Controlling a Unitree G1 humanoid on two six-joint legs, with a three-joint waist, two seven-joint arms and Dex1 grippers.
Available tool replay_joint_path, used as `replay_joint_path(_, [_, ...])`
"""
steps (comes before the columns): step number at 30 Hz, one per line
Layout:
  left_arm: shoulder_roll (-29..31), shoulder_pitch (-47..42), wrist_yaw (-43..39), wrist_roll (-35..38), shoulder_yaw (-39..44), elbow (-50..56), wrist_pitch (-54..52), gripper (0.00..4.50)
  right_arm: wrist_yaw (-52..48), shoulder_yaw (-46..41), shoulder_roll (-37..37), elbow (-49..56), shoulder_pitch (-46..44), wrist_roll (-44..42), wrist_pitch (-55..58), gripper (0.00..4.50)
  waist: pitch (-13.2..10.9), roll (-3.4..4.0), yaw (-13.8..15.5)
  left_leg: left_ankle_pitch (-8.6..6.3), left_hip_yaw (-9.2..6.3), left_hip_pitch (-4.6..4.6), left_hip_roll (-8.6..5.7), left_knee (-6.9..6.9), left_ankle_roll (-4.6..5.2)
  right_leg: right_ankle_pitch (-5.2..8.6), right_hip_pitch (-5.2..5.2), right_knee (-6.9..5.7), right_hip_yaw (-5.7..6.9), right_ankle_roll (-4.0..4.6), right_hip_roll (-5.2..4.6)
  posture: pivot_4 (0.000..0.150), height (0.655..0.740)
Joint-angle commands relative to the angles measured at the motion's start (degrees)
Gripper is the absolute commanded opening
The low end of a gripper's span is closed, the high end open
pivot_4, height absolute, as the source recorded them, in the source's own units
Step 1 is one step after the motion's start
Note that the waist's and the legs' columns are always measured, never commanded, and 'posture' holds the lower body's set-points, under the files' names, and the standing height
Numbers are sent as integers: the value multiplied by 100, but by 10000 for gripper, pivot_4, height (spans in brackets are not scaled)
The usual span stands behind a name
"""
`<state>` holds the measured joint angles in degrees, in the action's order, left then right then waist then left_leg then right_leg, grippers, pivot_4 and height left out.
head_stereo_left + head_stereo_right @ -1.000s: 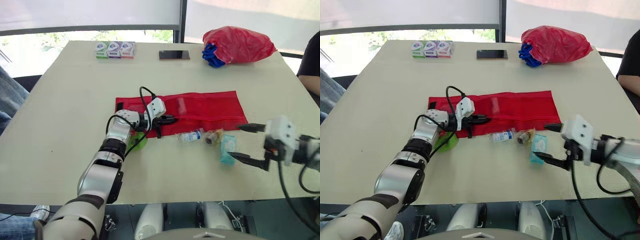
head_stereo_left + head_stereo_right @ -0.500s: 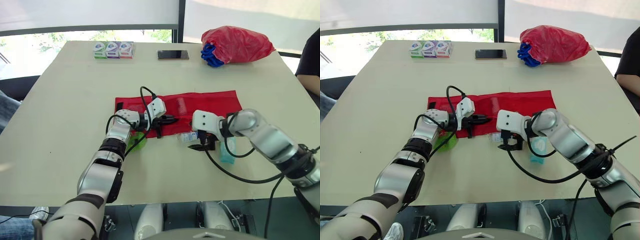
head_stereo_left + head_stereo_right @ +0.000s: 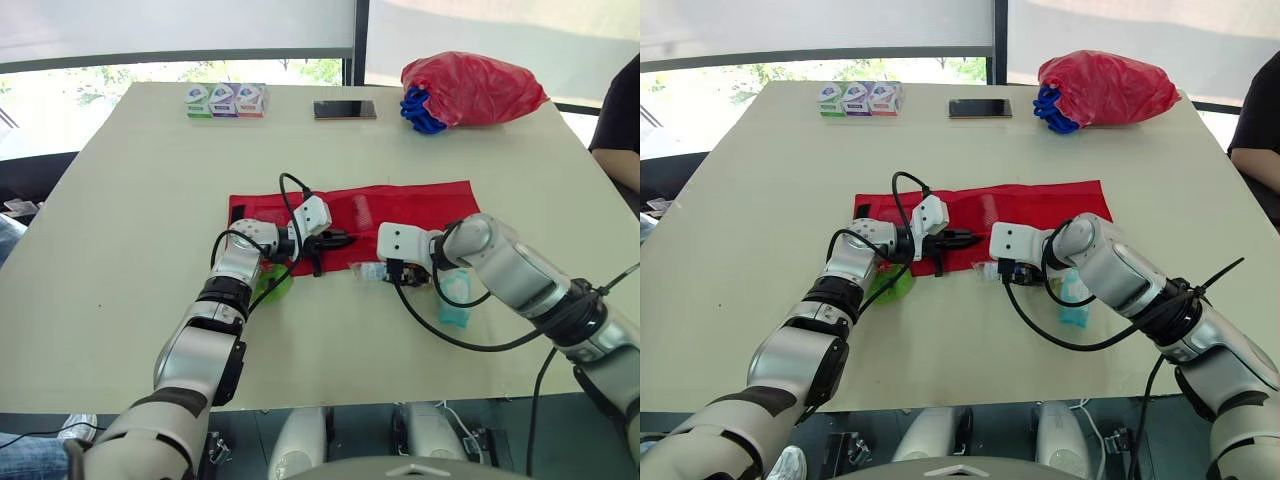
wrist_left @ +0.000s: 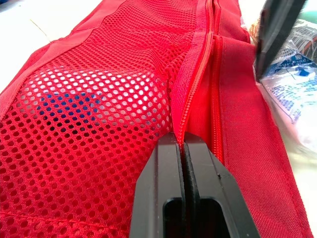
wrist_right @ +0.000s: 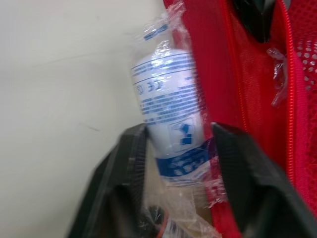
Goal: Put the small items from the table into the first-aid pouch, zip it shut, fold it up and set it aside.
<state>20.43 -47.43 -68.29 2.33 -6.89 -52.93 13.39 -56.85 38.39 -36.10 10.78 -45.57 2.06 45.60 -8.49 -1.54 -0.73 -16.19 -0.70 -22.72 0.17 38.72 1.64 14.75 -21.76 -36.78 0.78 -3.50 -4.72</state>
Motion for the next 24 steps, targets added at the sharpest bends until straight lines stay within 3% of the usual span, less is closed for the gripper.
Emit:
replay_joint_path(1, [-15, -64, 14, 8, 29, -21, 81, 0, -62, -413, 93, 466, 23, -271, 506, 4248, 0, 0, 1, 0, 0, 0, 0, 0, 0, 0, 0, 0, 0, 0, 0, 1500, 7400])
replay_joint_path(2, [-17, -61, 13, 11, 29, -20, 84, 0, -22, -564, 189, 563, 55, -397, 716, 760, 0, 0, 1, 0, 0, 0, 0, 0, 0, 0, 0, 0, 0, 0, 0, 1500, 7400])
replay_joint_path(3, [-18, -58, 12, 13, 30, -20, 87, 0, 47, -716, 294, 639, 90, -507, 930, 246, 0, 0, 0, 0, -1, 0, 0, 0, 0, 0, 0, 0, 0, 0, 0, 1500, 7400])
replay_joint_path(8, [-40, -49, 17, 45, 55, -20, 99, 0, 714, -1465, 787, 586, 384, -748, 1575, 246, 1, -2, 11, 0, -2, 0, 0, 0, 0, 0, 2, -3, 1, 0, -1, 1500, 7400])
replay_joint_path(16, [-136, -2, -3, 246, 204, 99, -14, 0, 1519, -1646, 656, 554, 530, -670, 2774, 246, 2, 0, 6, 0, -2, 0, -1, -1, 1, 0, 0, -3, 0, 0, -1, 1500, 7400])
replay_joint_path(24, [-184, 119, -143, 398, 265, 322, -128, 0, 2328, -1883, 1272, 213, 478, -720, 3133, 246, 4, 0, 3, -1, -3, 0, -2, -1, 1, 0, 1, -4, 0, 0, -1, 1500, 7400])
